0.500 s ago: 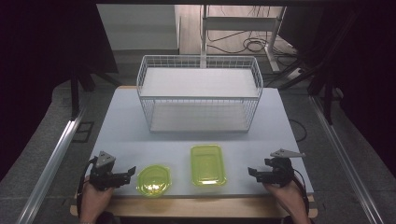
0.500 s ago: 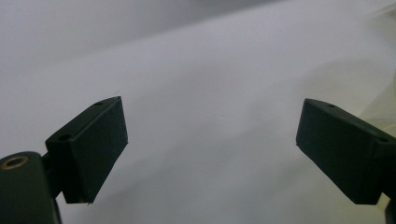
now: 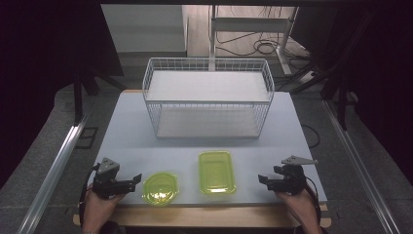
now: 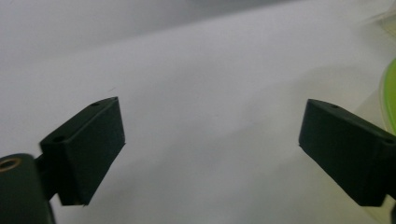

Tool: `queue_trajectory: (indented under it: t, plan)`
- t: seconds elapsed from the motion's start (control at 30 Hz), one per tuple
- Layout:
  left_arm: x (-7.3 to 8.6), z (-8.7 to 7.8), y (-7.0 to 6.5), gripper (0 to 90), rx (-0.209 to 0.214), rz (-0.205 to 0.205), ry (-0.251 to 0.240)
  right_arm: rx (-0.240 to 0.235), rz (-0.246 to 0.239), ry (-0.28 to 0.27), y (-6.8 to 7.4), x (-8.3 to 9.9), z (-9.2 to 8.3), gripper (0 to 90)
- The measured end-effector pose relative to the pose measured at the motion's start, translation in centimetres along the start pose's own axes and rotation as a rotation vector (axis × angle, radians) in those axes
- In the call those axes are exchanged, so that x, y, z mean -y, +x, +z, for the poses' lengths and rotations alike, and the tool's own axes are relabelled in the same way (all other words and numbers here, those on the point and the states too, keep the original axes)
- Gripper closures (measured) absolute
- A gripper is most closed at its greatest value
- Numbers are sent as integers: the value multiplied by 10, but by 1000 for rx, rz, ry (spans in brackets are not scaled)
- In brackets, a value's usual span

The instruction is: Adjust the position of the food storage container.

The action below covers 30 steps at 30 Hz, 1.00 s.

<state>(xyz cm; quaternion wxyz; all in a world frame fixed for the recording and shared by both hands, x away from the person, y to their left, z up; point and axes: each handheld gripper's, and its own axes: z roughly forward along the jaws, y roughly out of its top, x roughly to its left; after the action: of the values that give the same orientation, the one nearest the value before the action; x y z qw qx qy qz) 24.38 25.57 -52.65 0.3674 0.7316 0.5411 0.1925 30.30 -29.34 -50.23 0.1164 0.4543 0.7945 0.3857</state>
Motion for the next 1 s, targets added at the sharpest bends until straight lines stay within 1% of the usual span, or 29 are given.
queue_trajectory:
  t: [0.03,0.13,0.17,0.2,0.23,0.27,0.33,0.37,0.4,0.43,0.47,0.5,0.57,0.6,0.63,0.67,0.7,0.73,0.77,0.8,0.87,0.9,0.93,0.97,1.0]
  plan:
    - [0,-1,0,110,8,-5,2,2,1,0,0,0,0,212]
    - [-1,-2,0,205,48,-26,16,6,7,-6,-1,0,-2,227]
    - [-2,-4,-1,244,53,-21,19,4,11,-4,-2,0,-2,233]
    - [-2,-4,-1,265,53,-21,19,4,11,-4,-2,0,-2,233]
    - [-2,-6,-2,265,49,-14,16,4,10,-3,-2,0,-2,235]
    - [-3,-8,-3,292,46,-12,10,3,11,1,-2,0,-1,237]
    - [-6,-14,-5,343,58,9,-15,-2,5,6,0,0,0,240]
    - [-6,-14,-5,348,58,9,-15,-2,4,8,0,0,0,242]
    - [-7,-18,-6,348,63,29,-27,-2,4,8,0,0,0,242]
    - [-7,-20,-7,350,71,40,-29,-2,1,10,0,0,0,245]
    - [-8,-22,-7,366,82,46,-31,-3,0,13,0,0,1,247]
    - [-10,-25,-9,399,93,62,-34,-4,0,14,0,0,1,250]
    - [-11,-27,-11,436,96,68,-35,-6,3,14,0,0,0,251]
    - [-13,-30,-13,436,97,77,-36,-7,3,13,-1,0,0,252]
    - [-16,-34,-18,471,101,98,-44,-8,4,13,-1,0,0,252]
    - [-16,-34,-18,491,101,98,-44,-8,4,13,-1,0,0,252]
    - [-17,-37,-22,491,105,116,-47,-8,4,14,-1,0,0,252]
    - [-20,-41,-29,546,108,145,-51,-6,2,14,-1,0,0,252]
    - [-20,-41,-29,574,108,145,-51,-6,2,14,-1,0,0,252]
    - [-22,-45,-35,574,116,169,-55,-6,0,15,-1,0,0,252]
    - [-24,-48,-42,647,128,188,-62,-4,-1,22,-1,1,1,252]
    - [-25,-49,-46,647,137,199,-63,-4,-1,22,-1,1,1,252]
    - [-25,-51,-49,672,146,210,-66,-3,-2,24,-1,1,1,252]
    - [-26,-52,-53,705,158,220,-71,-1,-3,26,-1,1,1,252]
    - [-27,-54,-58,735,181,221,-76,1,-3,27,-1,1,2,251]
